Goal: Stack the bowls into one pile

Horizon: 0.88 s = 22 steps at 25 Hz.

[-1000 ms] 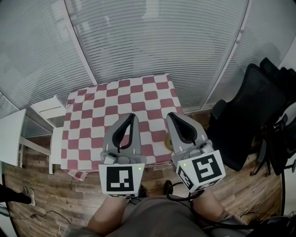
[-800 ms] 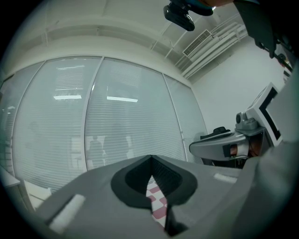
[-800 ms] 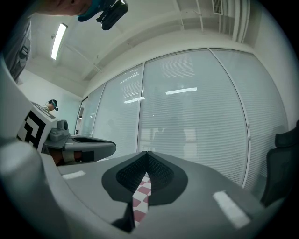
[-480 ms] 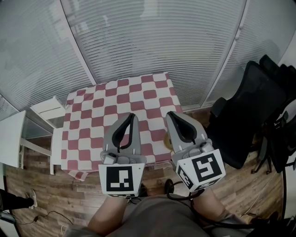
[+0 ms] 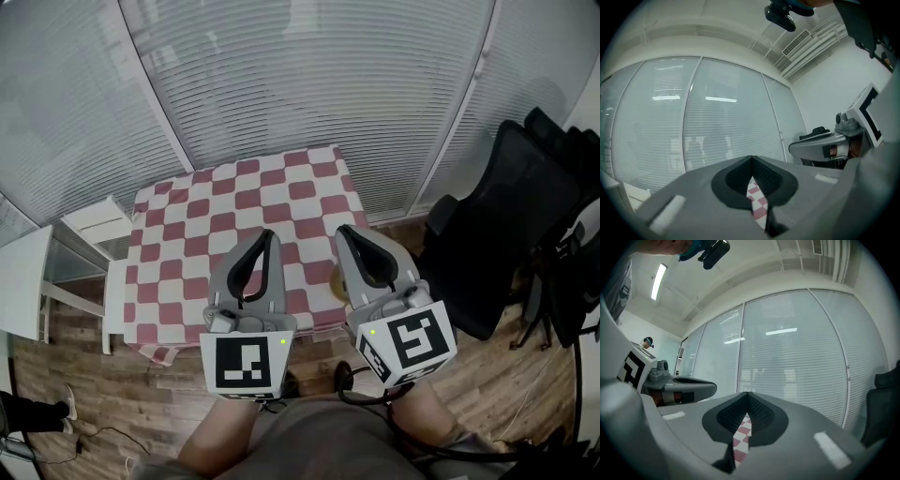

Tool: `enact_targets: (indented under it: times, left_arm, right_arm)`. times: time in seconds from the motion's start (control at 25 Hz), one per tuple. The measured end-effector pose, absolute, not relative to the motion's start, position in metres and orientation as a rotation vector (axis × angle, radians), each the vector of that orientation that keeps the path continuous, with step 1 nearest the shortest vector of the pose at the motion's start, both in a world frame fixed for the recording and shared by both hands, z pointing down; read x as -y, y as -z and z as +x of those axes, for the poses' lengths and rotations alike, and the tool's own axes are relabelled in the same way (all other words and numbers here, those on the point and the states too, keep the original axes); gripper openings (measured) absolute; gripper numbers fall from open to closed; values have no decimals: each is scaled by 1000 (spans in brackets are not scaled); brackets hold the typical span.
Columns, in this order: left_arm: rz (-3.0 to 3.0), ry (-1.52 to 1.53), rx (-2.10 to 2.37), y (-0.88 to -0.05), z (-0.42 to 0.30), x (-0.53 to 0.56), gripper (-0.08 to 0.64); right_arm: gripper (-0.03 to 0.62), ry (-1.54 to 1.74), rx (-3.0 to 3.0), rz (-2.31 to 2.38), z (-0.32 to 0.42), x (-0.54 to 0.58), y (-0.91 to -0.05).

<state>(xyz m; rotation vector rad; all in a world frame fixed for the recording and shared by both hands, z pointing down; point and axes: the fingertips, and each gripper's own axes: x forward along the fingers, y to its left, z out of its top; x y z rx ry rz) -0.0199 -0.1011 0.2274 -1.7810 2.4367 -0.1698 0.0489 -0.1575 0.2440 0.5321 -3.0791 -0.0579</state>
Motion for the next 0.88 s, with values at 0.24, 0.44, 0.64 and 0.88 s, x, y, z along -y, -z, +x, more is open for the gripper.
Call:
enact_targets:
  times: [0.24,0.44,0.64,0.88]
  left_arm:
    - [-1781,173,-2435,-227,-17,100,0]
    - [-1780,175,-2430,-226,-14,100,0]
    - [-1782,171,-2432,-226,-12,99,0]
    - [-1786,171,-2435,-228,-13,100,0]
  right_arm:
    - [26,71,3082,532,51,156,-243]
    - [26,76,3084,531,53,155,-243]
    - [26,80,3083,531,55,154,-243]
    - [26,88,3078,527,54,154,-245]
